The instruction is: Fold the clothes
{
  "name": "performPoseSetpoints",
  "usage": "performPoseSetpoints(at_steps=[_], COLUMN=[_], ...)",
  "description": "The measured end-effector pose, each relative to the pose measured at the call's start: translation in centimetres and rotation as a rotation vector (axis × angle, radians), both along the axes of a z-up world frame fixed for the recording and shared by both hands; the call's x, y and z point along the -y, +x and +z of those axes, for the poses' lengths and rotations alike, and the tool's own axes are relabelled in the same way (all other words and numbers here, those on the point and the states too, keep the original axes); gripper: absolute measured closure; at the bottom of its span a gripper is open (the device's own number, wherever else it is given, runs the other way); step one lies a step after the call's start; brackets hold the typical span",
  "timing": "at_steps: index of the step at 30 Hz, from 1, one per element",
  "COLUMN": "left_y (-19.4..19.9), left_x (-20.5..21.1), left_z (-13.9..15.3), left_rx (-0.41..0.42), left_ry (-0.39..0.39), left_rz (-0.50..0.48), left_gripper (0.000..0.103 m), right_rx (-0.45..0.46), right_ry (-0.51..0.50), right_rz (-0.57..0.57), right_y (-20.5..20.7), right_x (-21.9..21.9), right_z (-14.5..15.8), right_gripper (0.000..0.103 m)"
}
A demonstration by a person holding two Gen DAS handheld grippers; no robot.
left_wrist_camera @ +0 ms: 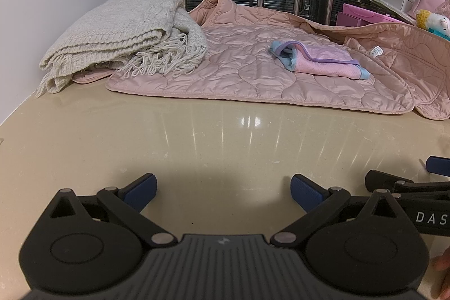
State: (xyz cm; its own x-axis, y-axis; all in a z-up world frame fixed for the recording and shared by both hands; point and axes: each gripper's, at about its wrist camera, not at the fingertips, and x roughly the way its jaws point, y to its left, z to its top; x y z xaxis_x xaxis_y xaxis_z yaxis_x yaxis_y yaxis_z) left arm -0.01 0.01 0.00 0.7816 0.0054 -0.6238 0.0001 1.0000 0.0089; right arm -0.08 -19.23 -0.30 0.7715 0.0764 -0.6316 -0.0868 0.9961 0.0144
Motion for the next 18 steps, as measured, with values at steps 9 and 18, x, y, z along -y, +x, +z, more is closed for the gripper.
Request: performPoseSetpoints(at_steps=[9,18], left_y=[-0.23,-0.12], left_x=[-0.04,-0.14], left_z=[-0.05,0.13], left_rx=[0.005,0.001], left_ry=[-0.007,-0.002], left_rz=[0.001,0.001], left_gripper=[0.001,0.001], right_rx=[0.012,0.007], right_ry=[0.008,0.0], right_rz=[-0.002,-0.012], right_y=[-0.02,0.07], right_x=[0.08,0.01], right_z=[-0.01,-0.08], right_gripper=[0.0,0.0])
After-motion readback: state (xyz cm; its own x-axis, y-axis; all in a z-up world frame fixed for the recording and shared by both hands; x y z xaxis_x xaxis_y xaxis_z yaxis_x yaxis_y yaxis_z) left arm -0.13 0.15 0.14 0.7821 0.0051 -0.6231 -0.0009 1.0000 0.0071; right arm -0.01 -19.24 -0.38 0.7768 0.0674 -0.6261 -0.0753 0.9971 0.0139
